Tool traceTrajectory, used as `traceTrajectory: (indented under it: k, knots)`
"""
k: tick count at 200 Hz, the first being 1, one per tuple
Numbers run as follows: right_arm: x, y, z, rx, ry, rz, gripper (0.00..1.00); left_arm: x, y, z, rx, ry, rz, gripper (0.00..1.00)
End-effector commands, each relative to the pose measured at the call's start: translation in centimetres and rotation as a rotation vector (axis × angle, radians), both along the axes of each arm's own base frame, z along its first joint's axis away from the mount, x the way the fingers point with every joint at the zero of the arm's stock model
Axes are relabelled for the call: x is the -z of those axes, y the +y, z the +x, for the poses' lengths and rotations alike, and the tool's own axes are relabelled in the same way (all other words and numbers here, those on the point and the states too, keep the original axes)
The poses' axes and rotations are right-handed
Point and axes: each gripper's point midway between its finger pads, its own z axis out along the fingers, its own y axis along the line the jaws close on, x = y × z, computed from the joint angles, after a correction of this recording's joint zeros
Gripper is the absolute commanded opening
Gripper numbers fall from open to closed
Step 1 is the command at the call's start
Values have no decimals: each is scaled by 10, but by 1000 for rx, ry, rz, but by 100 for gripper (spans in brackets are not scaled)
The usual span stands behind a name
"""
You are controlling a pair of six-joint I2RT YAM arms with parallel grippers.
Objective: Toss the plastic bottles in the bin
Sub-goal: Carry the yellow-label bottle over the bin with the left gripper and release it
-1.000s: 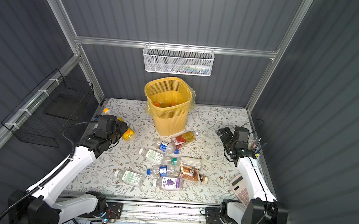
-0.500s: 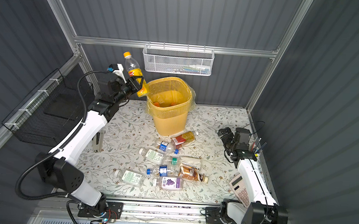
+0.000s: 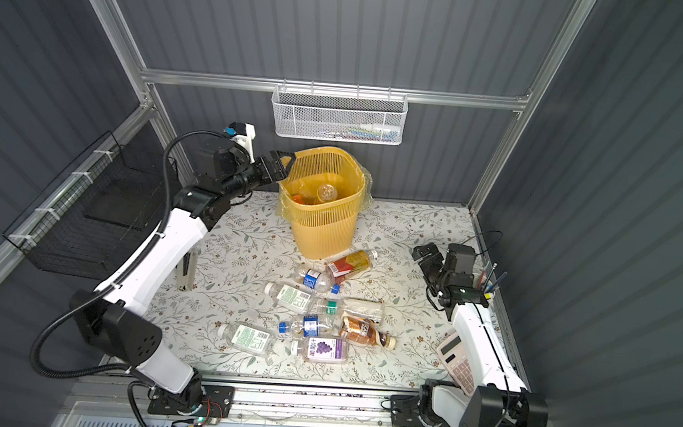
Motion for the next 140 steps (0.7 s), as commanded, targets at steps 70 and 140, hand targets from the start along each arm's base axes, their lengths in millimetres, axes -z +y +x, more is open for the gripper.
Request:
traceTrajectory:
  k: [70, 140]
  knots:
    - [20, 33, 6, -59, 81, 53, 99, 77, 72, -14, -228, 114, 104, 100]
    - [41, 61, 2, -111, 162, 40, 99, 115, 82, -40, -215, 171, 216, 100]
